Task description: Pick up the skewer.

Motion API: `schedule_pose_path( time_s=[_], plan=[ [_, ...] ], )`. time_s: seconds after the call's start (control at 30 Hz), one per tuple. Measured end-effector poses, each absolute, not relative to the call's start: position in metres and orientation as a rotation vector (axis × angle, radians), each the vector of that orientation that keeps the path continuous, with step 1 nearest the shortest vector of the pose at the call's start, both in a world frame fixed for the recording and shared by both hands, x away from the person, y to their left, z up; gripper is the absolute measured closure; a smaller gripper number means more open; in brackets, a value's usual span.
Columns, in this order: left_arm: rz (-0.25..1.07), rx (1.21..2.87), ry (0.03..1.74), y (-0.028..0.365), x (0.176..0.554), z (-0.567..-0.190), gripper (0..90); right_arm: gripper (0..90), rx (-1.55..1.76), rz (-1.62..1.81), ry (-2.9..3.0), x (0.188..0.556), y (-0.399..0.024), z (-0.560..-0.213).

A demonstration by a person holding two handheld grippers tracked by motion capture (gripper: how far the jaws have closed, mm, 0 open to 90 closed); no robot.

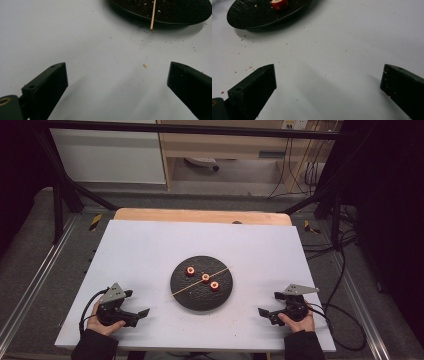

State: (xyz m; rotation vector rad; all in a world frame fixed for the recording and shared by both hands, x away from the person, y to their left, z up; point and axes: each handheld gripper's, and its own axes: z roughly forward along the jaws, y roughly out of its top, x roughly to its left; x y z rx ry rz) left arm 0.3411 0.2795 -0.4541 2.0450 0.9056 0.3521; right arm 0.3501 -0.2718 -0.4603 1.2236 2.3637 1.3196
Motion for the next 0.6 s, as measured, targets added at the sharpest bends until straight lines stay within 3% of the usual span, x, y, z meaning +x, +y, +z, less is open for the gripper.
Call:
schedule_pose_path(
  time_s=[0.6],
  plan=[
    [0.363, 2.054, 0.903, 0.2716, 0.3415, -0.4472, 4.0, 0.5, 1.218, 1.313, 2.353, 0.3508, -0.2717, -0.4570]
  ],
)
